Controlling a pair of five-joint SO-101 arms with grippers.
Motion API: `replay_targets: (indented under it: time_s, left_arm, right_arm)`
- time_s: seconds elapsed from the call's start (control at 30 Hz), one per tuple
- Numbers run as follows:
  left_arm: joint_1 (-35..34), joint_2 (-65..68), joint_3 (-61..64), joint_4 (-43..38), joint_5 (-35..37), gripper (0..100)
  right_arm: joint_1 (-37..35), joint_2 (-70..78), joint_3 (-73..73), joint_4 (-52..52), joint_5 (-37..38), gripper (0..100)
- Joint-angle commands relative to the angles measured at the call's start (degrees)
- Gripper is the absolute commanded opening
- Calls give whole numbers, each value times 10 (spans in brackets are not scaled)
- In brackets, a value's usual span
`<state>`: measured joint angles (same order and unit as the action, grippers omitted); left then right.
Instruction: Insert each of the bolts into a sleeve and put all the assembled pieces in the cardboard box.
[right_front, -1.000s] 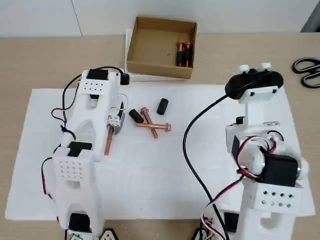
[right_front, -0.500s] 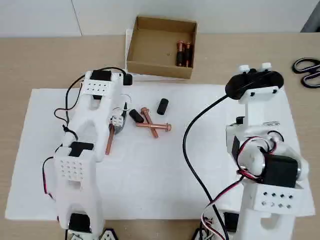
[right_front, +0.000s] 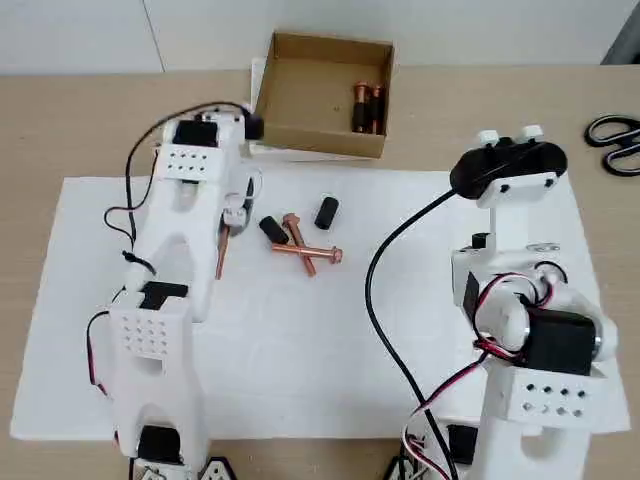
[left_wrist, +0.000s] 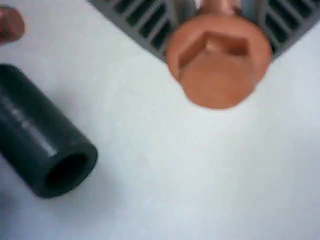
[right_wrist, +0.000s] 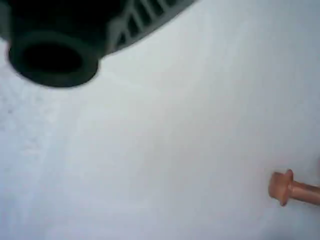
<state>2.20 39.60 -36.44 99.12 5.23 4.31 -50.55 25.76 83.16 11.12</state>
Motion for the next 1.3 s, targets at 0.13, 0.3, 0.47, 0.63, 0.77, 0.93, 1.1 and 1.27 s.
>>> replay_targets:
  time_s: [0.13,0.3,0.47,0.63,0.77,0.93,1.1,1.27]
  left_arm:
    - [0,-10,-124,14,1,6]
    - [4,-78,-181,14,1,6]
    - [13,-187,-167,13,-2,6]
    - [31,-280,-102,13,2,6]
    - [60,-379,-30,12,2,6]
    - [112,-479,37,1,27,6]
    - [113,-539,88,-19,43,6]
    - [113,-592,150,-16,43,6]
  right_arm:
    - [-1,-81,14,-48,-7,7]
    - [-1,-222,119,-102,-6,5]
    - [-1,-340,255,-138,-5,4]
    - [0,-414,365,-204,-5,4]
    - [-32,-456,431,-240,-5,4]
    - [-58,-502,525,-286,-4,4]
    - [-70,-535,565,-302,-16,4]
    - [-96,-535,586,-376,-160,4]
